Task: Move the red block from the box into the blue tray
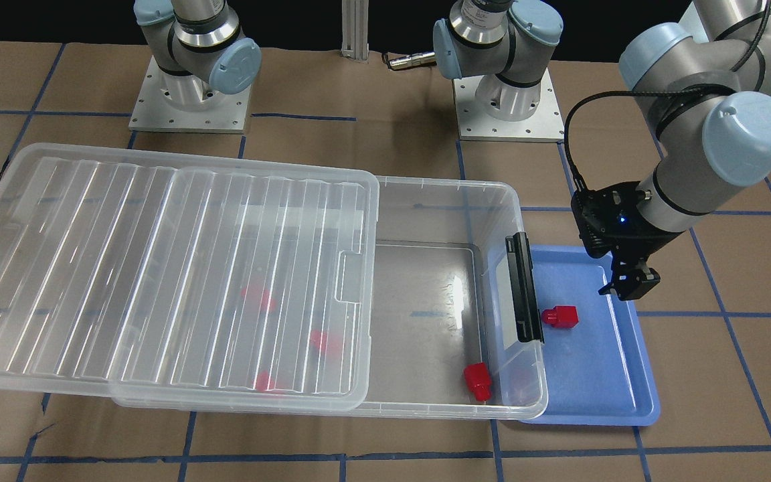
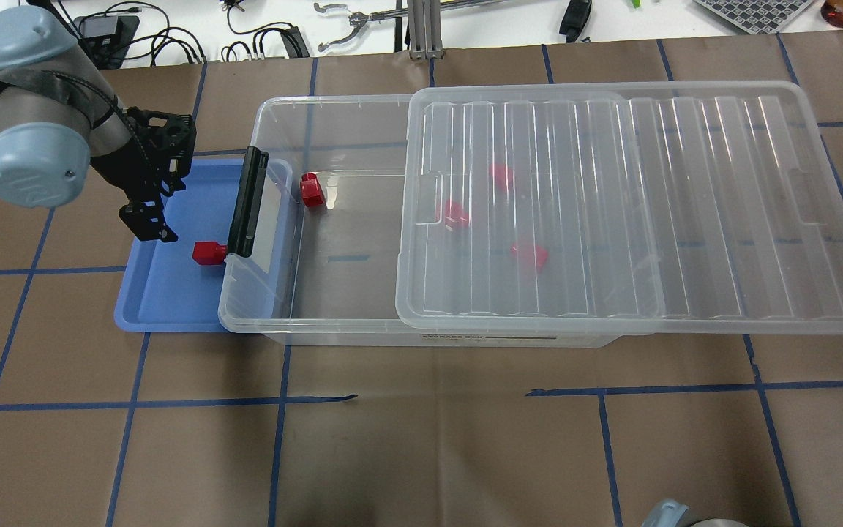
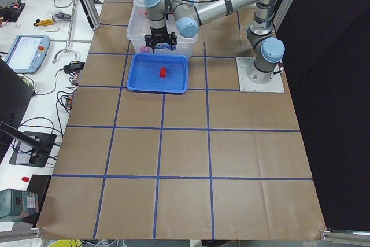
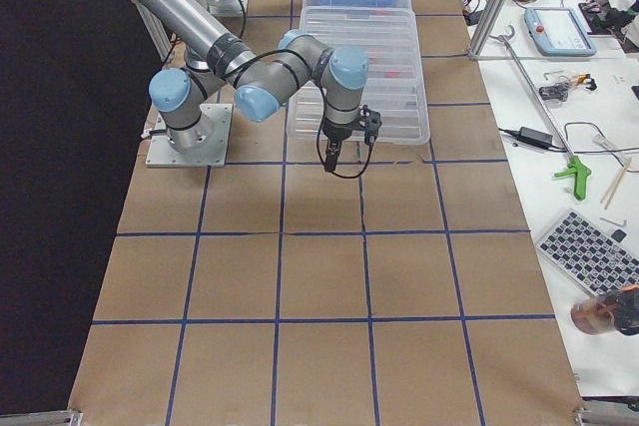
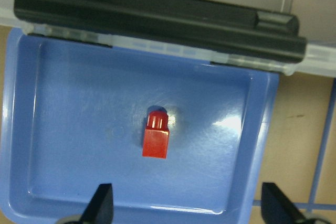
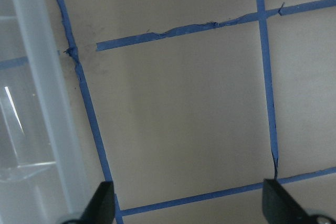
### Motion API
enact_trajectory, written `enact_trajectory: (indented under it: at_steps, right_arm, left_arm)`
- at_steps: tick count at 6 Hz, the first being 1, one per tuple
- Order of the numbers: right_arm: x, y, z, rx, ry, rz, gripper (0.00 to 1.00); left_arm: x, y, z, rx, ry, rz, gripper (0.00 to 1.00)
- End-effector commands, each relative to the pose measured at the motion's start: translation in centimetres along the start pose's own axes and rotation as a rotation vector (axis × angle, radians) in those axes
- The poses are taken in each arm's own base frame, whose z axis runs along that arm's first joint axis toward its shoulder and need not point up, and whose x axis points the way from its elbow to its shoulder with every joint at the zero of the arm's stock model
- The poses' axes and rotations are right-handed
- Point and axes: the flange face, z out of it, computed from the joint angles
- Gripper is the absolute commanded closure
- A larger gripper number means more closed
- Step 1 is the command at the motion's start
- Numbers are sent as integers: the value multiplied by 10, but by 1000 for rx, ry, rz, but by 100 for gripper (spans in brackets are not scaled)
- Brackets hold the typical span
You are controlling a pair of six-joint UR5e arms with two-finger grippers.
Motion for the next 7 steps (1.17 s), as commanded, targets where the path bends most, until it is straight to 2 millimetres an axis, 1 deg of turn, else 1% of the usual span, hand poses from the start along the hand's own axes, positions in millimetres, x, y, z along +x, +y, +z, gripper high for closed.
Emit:
enact_trajectory:
  at_steps: [1, 2, 3, 4, 5, 6, 7]
  right_arm:
    - [-21, -3, -3, 10, -6, -39, 0]
    - [-29, -1, -3, 4, -9, -51, 0]
    - [-31, 2, 0, -11, -17, -53, 0]
    - [-39, 2, 1, -27, -25, -69, 0]
    - [-55, 0, 0, -31, -24, -100, 0]
    - [-66, -1, -2, -27, -23, -121, 0]
    - [-76, 1, -6, -19, -17, -138, 0]
  left_arm:
    - [22, -42, -75, -3, 27, -110, 1]
    - [32, -68, -97, -10, 43, -213, 1]
    - [35, -79, -96, -15, 34, -402, 1]
    - [42, -90, -101, -16, 22, -567, 1]
    - [41, -100, -98, -15, 6, -837, 1]
    - [43, -112, -98, -11, -5, -1068, 1]
    - [43, -119, -101, 8, -37, -1251, 1]
